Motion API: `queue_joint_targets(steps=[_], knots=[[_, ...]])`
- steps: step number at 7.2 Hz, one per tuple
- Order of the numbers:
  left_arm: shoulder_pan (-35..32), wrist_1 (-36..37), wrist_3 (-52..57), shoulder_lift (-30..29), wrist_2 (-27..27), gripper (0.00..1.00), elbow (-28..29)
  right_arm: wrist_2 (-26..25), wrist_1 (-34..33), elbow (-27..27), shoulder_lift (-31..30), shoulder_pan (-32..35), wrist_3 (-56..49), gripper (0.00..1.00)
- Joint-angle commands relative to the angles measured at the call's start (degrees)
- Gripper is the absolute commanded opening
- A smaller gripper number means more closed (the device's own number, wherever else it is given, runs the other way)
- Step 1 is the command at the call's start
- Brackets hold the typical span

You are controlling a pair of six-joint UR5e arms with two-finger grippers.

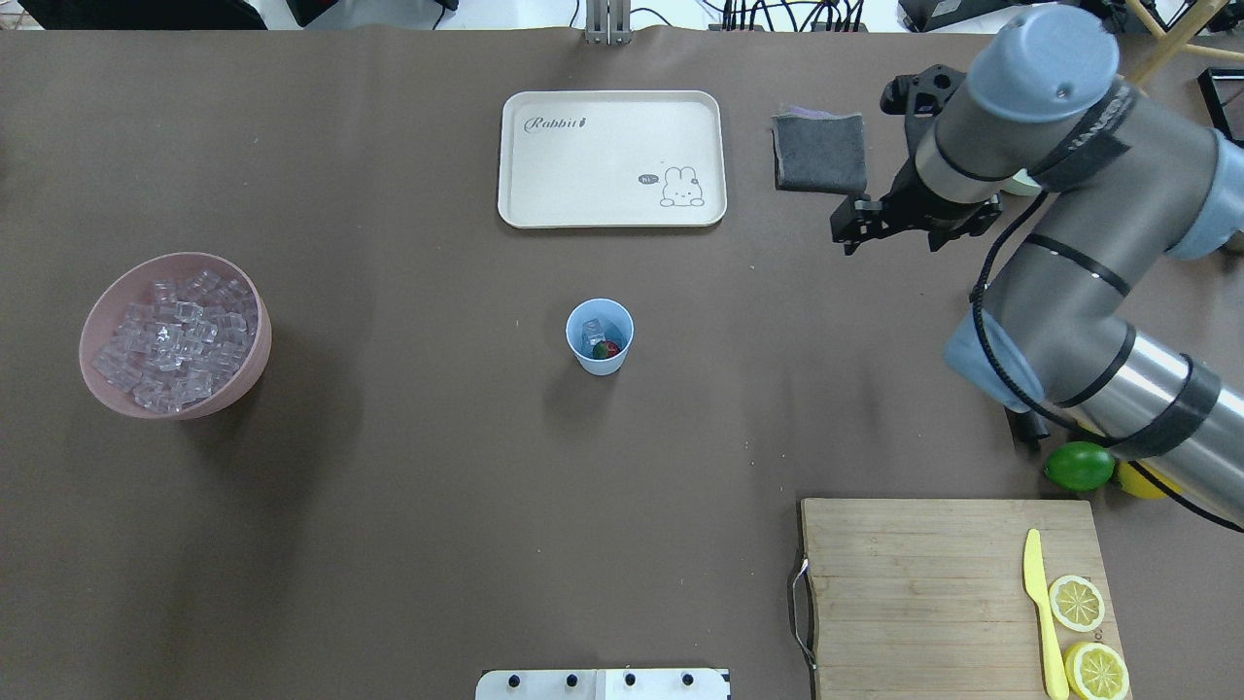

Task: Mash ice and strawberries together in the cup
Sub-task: 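Move the right gripper over to the steel pestle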

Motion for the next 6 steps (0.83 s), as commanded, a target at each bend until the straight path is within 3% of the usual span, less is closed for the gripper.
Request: queue_joint_targets(steps=[1, 3, 5, 6], knots=[[0.0, -0.2, 0.0, 0.1, 0.0, 0.99, 0.1, 5.0, 0.0, -1.1, -2.5, 4.7, -6.5, 1.00], [0.1, -0.2, 0.0, 0.1, -0.1, 0.99, 0.1, 5.1, 3.1, -7.8, -2.7, 6.2, -11.1, 1.00], [0.1, -0.3, 0.1, 0.1, -0.1, 0.99, 0.1, 7.0, 13.5, -15.7, -3.9, 7.1, -11.6, 1.00], [0.1, -0.9, 0.1, 0.1, -0.1, 0.99, 0.1, 8.5, 13.7, -16.1, -5.1, 7.6, -11.7, 1.00]])
